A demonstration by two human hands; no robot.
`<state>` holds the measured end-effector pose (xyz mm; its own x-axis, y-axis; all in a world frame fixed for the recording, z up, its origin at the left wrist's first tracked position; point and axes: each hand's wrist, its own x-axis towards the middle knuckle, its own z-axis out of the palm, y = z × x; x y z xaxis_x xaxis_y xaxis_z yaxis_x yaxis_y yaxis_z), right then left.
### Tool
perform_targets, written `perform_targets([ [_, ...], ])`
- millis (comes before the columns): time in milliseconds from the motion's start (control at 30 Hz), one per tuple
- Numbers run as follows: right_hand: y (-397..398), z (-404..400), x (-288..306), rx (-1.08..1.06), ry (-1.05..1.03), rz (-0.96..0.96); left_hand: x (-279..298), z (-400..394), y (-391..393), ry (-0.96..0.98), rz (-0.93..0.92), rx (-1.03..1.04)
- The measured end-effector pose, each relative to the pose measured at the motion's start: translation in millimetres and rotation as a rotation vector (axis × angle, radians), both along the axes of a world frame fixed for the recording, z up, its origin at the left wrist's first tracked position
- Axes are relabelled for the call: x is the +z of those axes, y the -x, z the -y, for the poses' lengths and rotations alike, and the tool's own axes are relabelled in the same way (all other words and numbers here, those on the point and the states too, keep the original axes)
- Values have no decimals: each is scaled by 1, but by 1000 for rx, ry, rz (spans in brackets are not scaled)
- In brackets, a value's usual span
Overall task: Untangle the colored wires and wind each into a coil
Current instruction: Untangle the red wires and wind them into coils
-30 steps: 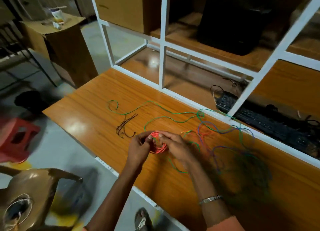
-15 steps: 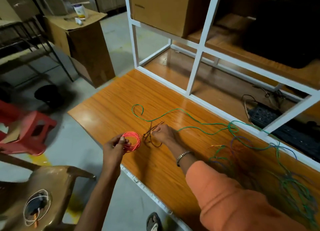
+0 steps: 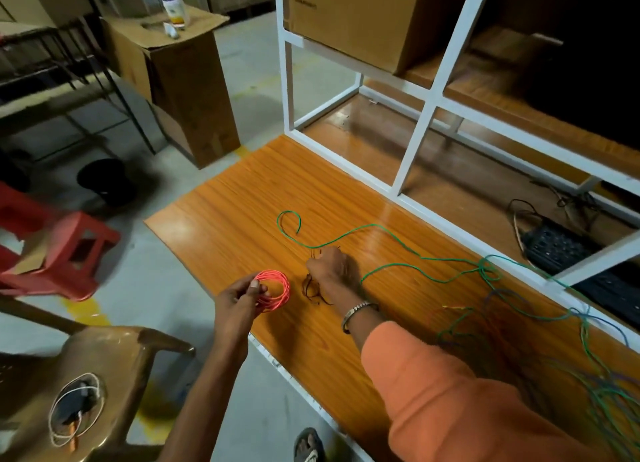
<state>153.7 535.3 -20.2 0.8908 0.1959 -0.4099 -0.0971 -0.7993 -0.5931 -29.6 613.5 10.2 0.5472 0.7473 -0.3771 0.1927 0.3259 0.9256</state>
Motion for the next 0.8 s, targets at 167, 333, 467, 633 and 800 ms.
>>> perform_targets([
  [167, -14, 16, 0, -186, -150, -65, 5, 5, -18, 24, 20, -20],
  [333, -15, 37, -1, -242, -315, -102, 5, 18, -38, 63, 16, -53],
  [467, -27, 56, 5, -464, -655, -452, 9, 31, -46, 77, 27, -82],
  [633, -37, 83, 6, -559, -989, -801, 13, 42, -45, 91, 27, -88],
  [800, -29, 97, 5, -634, -1136, -941, 12, 54, -40, 94, 28, -97],
])
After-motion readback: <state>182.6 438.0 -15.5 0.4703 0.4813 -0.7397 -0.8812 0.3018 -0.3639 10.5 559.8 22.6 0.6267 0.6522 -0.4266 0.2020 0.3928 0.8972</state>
